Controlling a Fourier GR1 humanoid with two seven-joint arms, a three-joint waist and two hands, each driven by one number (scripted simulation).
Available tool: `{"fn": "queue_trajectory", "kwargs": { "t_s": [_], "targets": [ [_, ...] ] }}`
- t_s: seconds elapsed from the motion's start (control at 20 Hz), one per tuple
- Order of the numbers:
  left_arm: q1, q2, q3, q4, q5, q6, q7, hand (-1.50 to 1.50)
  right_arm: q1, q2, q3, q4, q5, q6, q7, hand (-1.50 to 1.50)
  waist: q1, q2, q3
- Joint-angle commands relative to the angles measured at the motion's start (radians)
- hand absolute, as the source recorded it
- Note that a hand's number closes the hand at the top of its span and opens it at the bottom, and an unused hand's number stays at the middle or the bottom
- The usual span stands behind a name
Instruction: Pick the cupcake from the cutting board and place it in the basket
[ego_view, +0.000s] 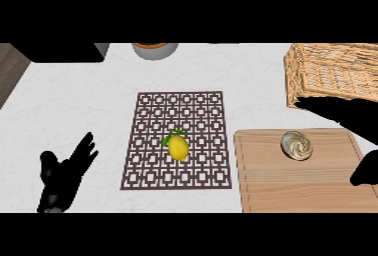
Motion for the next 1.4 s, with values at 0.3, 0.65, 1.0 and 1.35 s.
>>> {"fn": "queue_trajectory", "kwargs": {
  "t_s": [0.3, 0.65, 1.0, 1.35],
  "targets": [
    [0.053, -0.021, -0.017, 0.023, -0.019, -0.010, 0.066, 0.00, 0.031, 0.048, 0.011, 0.100, 0.138, -0.086, -0.118, -1.50, 0.001, 0.009, -0.013],
    [0.055, -0.009, 0.022, 0.079, -0.017, -0.054, 0.015, 0.00, 0.012, 0.170, 0.058, 0.172, 0.209, -0.132, -0.103, -1.50, 0.005, 0.011, -0.014],
    [0.022, -0.044, 0.030, 0.119, -0.035, -0.046, 0.013, 0.00, -0.003, 0.185, 0.057, 0.274, 0.288, -0.180, -0.184, -1.50, 0.002, 0.013, -0.014],
    [0.012, -0.036, 0.037, 0.052, -0.044, -0.041, 0.087, 0.00, -0.021, 0.198, 0.087, 0.311, 0.367, -0.136, -0.145, -1.50, 0.001, 0.011, -0.014]
  ]
}}
